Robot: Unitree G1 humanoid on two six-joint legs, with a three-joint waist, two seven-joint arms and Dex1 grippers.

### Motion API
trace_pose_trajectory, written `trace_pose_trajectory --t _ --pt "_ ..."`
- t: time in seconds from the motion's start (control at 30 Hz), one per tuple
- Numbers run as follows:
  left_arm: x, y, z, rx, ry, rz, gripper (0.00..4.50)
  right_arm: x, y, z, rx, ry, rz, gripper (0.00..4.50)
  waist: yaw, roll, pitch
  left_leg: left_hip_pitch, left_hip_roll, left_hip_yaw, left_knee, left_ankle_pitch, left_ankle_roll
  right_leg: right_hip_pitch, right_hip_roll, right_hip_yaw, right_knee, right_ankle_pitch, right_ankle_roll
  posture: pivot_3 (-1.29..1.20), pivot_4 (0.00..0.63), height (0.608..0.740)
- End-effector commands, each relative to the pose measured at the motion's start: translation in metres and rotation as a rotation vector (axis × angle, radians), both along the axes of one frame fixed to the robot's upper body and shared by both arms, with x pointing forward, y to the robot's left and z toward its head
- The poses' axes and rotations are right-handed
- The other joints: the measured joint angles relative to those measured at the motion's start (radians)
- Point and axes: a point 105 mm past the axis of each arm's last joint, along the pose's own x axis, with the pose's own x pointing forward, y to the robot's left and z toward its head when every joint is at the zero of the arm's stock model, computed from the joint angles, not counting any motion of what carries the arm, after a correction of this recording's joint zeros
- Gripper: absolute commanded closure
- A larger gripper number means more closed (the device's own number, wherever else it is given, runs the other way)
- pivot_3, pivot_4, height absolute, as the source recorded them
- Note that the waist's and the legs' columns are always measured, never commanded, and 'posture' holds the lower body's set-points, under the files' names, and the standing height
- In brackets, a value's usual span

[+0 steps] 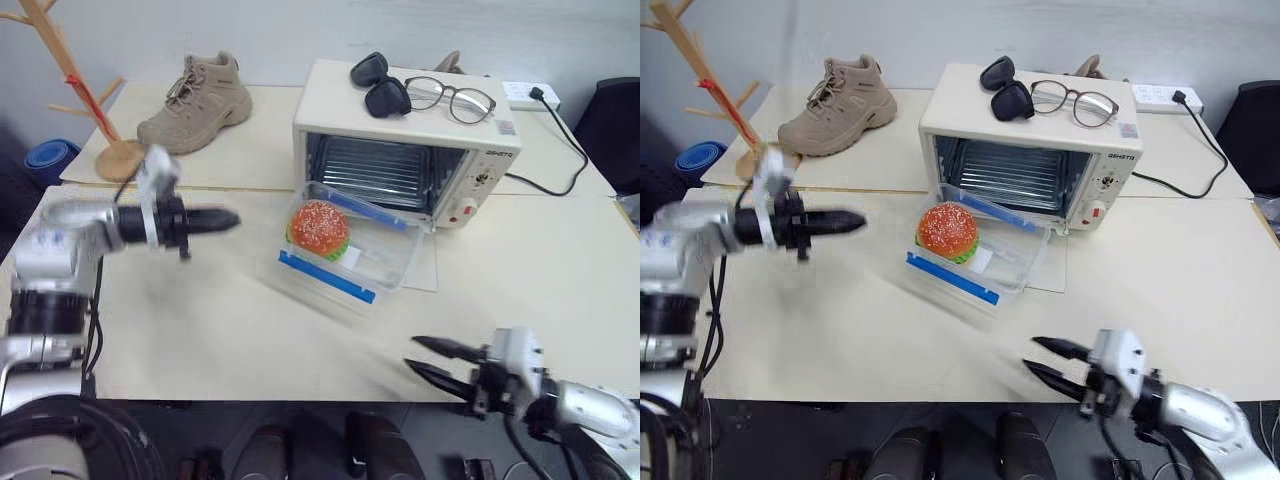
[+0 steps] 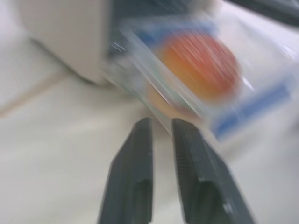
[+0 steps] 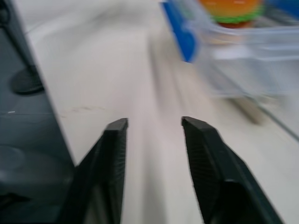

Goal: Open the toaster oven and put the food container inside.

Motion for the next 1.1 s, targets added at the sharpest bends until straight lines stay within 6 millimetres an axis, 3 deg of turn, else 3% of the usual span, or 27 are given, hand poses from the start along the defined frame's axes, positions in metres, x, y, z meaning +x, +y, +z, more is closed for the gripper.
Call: trace_pose_trajectory --t 0.03,0.07,0.1,0.23,0.4,0.6,0.83,0.97,1.1 --pt "-0.021 -0.037 -0.008 0.037 -0.117 -0.211 4.5 0.01 0.024 0.004 0.014 -0.012 -0.005 4.03 0.017 0.0 0.0 -0.001 -0.001 -0.001 0.0 0.0 0.001 0.0 -0.001 -0.001 0.0 0.0 0.0 0.0 0.15 0.74" --pt "-0.019 -0.046 -0.011 0.022 -0.128 -0.204 4.5 0.017 0.026 0.003 0.007 -0.024 -0.031 4.42 0.024 0.0 0.0 -0.003 -0.002 -0.003 0.001 0.0 0.002 -0.001 -0.002 -0.002 0.0 0.0 0.0 0.0 0.15 0.74" --pt "-0.016 -0.053 -0.015 0.011 -0.118 -0.181 4.5 0.022 0.027 0.002 -0.006 -0.018 -0.046 4.47 0.03 0.0 0.0 -0.004 -0.002 -0.004 0.001 -0.001 0.002 -0.001 -0.003 -0.003 -0.001 0.0 0.0 0.0 0.15 0.74" --pt "-0.002 -0.077 -0.021 -0.084 -0.102 -0.098 4.5 0.058 0.023 0.015 -0.015 -0.096 -0.154 4.47 0.023 -0.001 0.0 -0.005 -0.004 -0.003 0.002 -0.001 0.005 0.0 -0.003 -0.003 -0.002 0.002 0.003 0.0 0.15 0.74" --pt "0.014 -0.103 -0.009 -0.224 -0.125 -0.007 4.5 0.102 0.005 0.04 -0.04 -0.216 -0.279 4.47 0.015 0.0 0.0 -0.005 -0.003 -0.002 0.001 -0.001 0.005 -0.001 0.0 -0.003 0.0 0.002 0.004 0.0 0.15 0.74" --pt "0.029 -0.12 -0.007 -0.301 -0.147 0.097 4.5 0.142 -0.006 0.052 -0.055 -0.3 -0.361 4.47 0.013 0.0 0.0 -0.005 -0.003 -0.001 0.001 -0.001 0.005 -0.001 0.001 -0.003 0.002 0.002 0.004 0.0 0.15 0.74" --pt "0.063 -0.141 0.005 -0.387 -0.224 0.261 4.5 0.186 0.002 0.049 -0.016 -0.311 -0.468 4.47 0.014 0.0 0.0 -0.004 -0.003 0.001 0.001 0.0 0.005 -0.001 0.001 -0.006 0.003 0.003 0.005 0.0 0.15 0.74" --pt "0.082 -0.145 0.013 -0.411 -0.245 0.354 4.5 0.201 0.005 0.053 0.027 -0.333 -0.511 4.47 0.014 0.0 0.0 -0.005 -0.003 0.002 0.001 0.0 0.005 -0.002 0.0 -0.008 0.002 0.003 0.005 0.0 0.15 0.74" --pt "0.088 -0.145 0.019 -0.455 -0.242 0.381 4.5 0.21 0.015 0.058 0.058 -0.325 -0.495 4.47 0.008 0.0 0.0 -0.005 -0.003 0.002 0.001 0.0 0.005 -0.002 0.0 -0.008 0.002 0.003 0.006 0.0 0.15 0.74"
